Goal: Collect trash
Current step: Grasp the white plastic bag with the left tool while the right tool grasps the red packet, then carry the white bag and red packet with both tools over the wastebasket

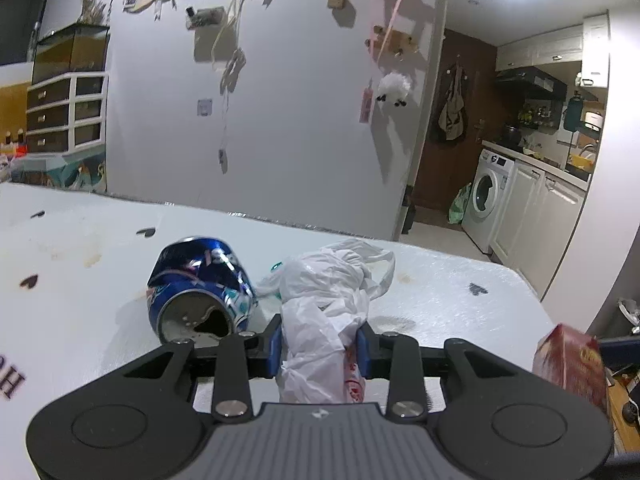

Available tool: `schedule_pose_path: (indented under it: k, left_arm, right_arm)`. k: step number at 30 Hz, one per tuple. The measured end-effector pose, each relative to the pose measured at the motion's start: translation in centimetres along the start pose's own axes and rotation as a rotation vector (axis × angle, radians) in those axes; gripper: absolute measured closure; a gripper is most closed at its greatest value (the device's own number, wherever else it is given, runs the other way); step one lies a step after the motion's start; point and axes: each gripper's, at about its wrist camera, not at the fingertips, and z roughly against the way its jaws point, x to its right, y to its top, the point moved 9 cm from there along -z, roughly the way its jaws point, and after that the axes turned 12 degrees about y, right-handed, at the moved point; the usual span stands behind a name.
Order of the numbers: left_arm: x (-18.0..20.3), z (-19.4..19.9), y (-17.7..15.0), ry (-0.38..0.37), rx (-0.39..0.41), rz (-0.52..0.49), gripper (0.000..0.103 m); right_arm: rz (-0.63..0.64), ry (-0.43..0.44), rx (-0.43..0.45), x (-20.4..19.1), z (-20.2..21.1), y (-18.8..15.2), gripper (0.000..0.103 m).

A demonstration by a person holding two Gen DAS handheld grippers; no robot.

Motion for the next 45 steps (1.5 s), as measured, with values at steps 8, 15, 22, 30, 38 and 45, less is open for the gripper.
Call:
schedule_pose_path:
  k: [8, 15, 22, 30, 38, 45]
  left_arm:
    - [2.6, 2.9, -1.2, 0.006, 0.032, -0.073, 0.067]
    - [5.0, 6.2, -2.3, -0.039, 0.045, -0.063, 0.067]
    - [8.4, 9.8, -4.0, -0.086, 0.048, -0.078, 0.067]
    - [12.1, 13.7, -5.4, -0.114, 0.056, -0.119, 0.067]
    - [16.8, 17.3, -6.8, -0.144, 0.066, -0.155, 0.067]
    - [21.1, 19.5, -8.4, -0.173, 0.060, -0.181, 0.067]
  right_arm:
    - [-0.068, -0.113, 0.060, 0.9, 3.5, -0.7, 0.014]
    - [-0.103, -0.195, 0.079, 1.3, 7.2, -2.3, 0.014]
    - [-0.151, -0.273, 0.125, 1.4, 11.7, -4.1, 0.014]
    - [-0.203, -0.338, 0.151, 1.4, 16.8, -7.5, 0.014]
    - [-0.248, -0.392, 0.176, 1.7, 21.7, -10.6, 0.014]
    - [-0.281, -0.447, 0.182, 1.9, 25.6, -13.7, 0.014]
